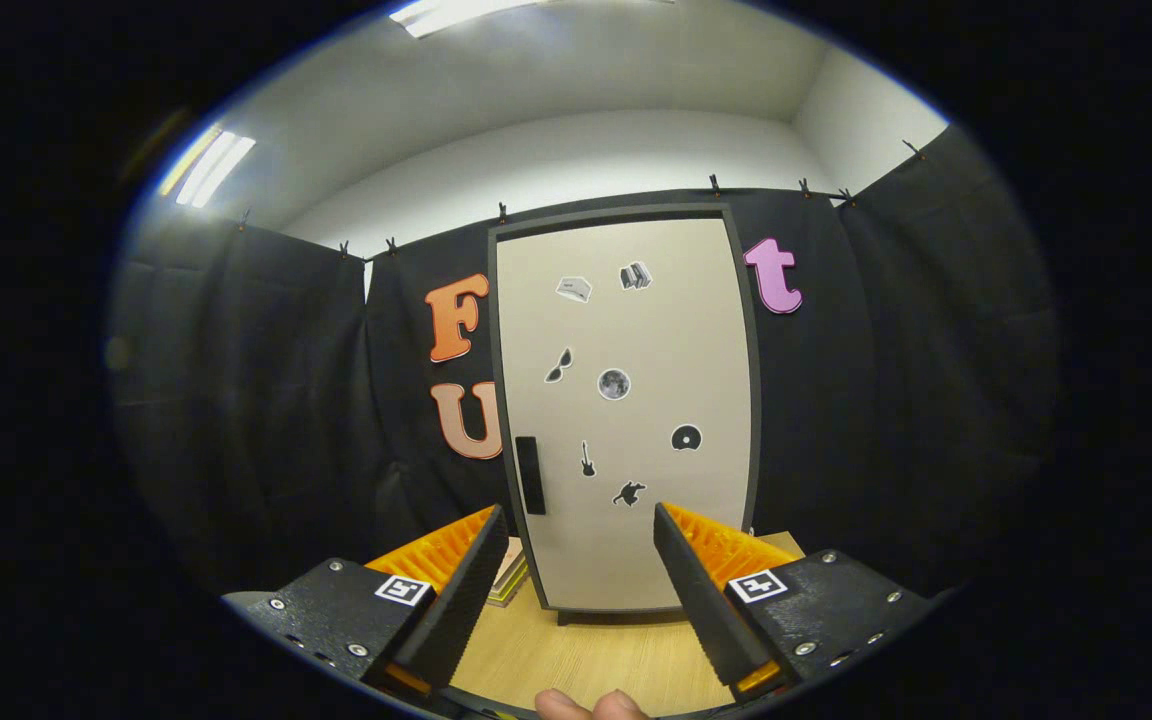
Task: Open the shoe cabinet door, grab the shoes and put them into the shoe cabinet, then close the shoe cabinet door.
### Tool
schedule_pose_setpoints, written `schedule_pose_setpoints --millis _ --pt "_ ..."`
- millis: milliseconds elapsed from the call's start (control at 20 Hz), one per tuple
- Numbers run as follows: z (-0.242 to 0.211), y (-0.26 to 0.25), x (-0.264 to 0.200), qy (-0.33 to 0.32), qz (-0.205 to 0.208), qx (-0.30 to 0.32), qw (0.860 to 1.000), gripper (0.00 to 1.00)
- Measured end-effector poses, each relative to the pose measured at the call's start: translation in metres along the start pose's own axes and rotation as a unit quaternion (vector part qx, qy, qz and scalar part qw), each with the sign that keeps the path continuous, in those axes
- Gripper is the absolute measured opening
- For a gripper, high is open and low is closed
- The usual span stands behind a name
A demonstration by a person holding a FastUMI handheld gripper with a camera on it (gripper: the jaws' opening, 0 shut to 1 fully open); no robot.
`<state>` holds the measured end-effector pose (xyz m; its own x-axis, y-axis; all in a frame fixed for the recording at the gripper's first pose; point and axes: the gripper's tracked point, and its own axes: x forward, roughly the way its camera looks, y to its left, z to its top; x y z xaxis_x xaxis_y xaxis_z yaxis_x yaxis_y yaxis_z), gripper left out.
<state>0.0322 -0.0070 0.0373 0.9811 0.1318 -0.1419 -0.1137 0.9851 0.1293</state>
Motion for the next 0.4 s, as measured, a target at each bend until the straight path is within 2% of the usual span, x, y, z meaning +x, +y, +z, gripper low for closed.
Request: schedule_pose_setpoints --millis 400 --pt "-0.002 0.001 0.026 0.004 -0.009 0.003 1.0 0.93"
